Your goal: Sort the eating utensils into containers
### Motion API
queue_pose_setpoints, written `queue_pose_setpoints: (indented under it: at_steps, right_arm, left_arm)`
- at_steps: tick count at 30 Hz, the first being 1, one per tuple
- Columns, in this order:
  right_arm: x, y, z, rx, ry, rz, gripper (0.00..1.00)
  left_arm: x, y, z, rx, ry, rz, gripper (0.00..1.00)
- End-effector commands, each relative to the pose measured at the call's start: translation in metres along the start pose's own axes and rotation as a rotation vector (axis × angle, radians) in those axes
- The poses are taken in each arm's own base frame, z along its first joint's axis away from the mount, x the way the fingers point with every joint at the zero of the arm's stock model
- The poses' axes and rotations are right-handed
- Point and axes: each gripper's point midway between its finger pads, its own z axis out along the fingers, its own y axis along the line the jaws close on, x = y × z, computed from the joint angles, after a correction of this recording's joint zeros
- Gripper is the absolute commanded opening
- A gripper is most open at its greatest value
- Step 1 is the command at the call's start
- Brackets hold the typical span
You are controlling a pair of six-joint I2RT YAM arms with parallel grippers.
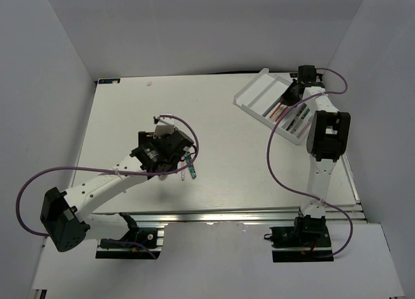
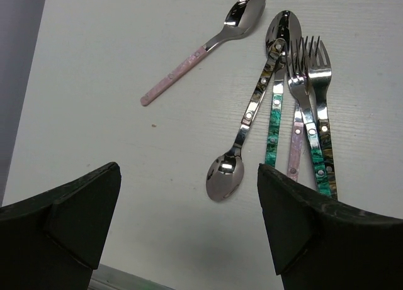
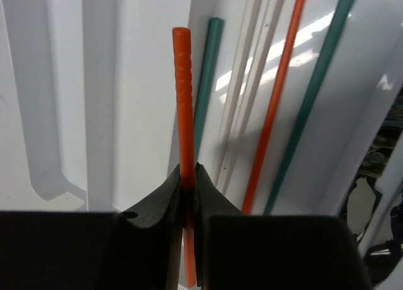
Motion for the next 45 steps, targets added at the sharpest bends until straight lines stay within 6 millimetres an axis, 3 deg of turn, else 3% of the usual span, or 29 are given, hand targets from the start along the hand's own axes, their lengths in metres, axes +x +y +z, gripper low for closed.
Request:
queue_pose_setpoints:
  at_steps: [1,2,4,5,10,11,17,18,20,21,23,24,26,27,28,29,32,33,34,36,38,39,41,45]
  right_arm:
    - [-0.022,0.001,-0.015,-0.006,-0.042,-0.017,0.02]
    - [-0.021,-0.001,-0.014,-0.003,-0.037,-0.018,0.04]
    - [-0.021,-0.005,-0.014,0.006,-0.034,-0.024,0.19]
    - [-0.021,-0.006,-0.014,0.009,-0.035,-0.025,0.35]
    - [-0.030,0.000,-0.029,0.007,-0.055,-0.047,0.53]
    - [-0.036,0.004,-0.034,0.003,-0.070,-0.052,0.60]
    - [-0.053,0.011,-0.075,0.027,-0.138,-0.049,0.63]
    - [-0.041,0.013,-0.076,0.018,-0.114,-0.059,0.63]
    - [-0.035,0.034,-0.099,-0.028,-0.139,-0.106,0.63]
    - [-0.004,0.048,-0.097,-0.042,-0.095,-0.188,0.63]
    - [0.020,0.073,-0.118,-0.083,-0.090,-0.286,0.63]
    - [0.051,0.094,-0.123,-0.101,-0.069,-0.386,0.63]
    - [0.090,0.104,-0.135,-0.102,-0.053,-0.473,0.63]
    - [0.120,0.125,-0.147,-0.145,-0.053,-0.543,0.63]
    - [0.148,0.122,-0.144,-0.140,-0.016,-0.575,0.63]
    - [0.179,0.137,-0.151,-0.168,-0.007,-0.624,0.63]
    - [0.234,0.151,-0.157,-0.226,0.041,-0.693,0.63]
    - [0.260,0.168,-0.164,-0.277,0.050,-0.730,0.63]
    - [0.278,0.170,-0.160,-0.279,0.073,-0.760,0.63]
    - [0.302,0.191,-0.164,-0.291,0.057,-0.818,0.62]
    - [0.334,0.191,-0.147,-0.245,0.117,-0.882,0.57]
    - [0.336,0.202,-0.154,-0.272,0.108,-0.882,0.53]
    - [0.364,0.202,-0.148,-0.264,0.145,-0.927,0.44]
    - [0.389,0.214,-0.146,-0.270,0.150,-0.966,0.37]
  left_arm:
    - [-0.003,0.011,0.001,-0.024,-0.037,0.011,0.98]
    - [-0.002,0.011,0.002,-0.025,-0.039,0.012,0.98]
    - [0.001,0.012,0.003,-0.028,-0.036,0.013,0.98]
    - [0.004,0.012,0.004,-0.029,-0.033,0.018,0.98]
    - [-0.003,0.019,0.001,-0.053,-0.047,0.016,0.98]
    - [-0.006,0.023,-0.001,-0.065,-0.055,0.018,0.98]
    - [-0.025,0.046,-0.003,-0.145,-0.100,-0.002,0.98]
    - [-0.027,0.056,0.002,-0.179,-0.100,-0.011,0.98]
    - [-0.032,0.065,0.012,-0.201,-0.106,-0.072,0.98]
    - [-0.025,0.073,0.025,-0.197,-0.048,-0.115,0.98]
    - [-0.021,0.078,0.038,-0.179,-0.016,-0.198,0.98]
    - [-0.016,0.087,0.046,-0.187,0.010,-0.270,0.98]
    - [-0.002,0.097,0.056,-0.209,0.043,-0.318,0.98]
    - [0.003,0.112,0.062,-0.250,0.067,-0.364,0.98]
    - [0.007,0.121,0.063,-0.281,0.078,-0.381,0.98]
    - [0.011,0.128,0.064,-0.304,0.086,-0.395,0.98]
    - [0.011,0.134,0.065,-0.295,0.084,-0.406,0.98]
    - [0.010,0.133,0.065,-0.279,0.081,-0.385,0.98]
    - [0.009,0.133,0.063,-0.267,0.075,-0.385,0.98]
    - [0.011,0.129,0.063,-0.237,0.078,-0.368,0.98]
    - [0.011,0.123,0.064,-0.197,0.080,-0.364,0.98]
    - [0.010,0.121,0.064,-0.184,0.081,-0.364,0.98]
    - [0.011,0.115,0.065,-0.155,0.087,-0.360,0.98]
    - [0.012,0.110,0.067,-0.127,0.098,-0.351,0.98]
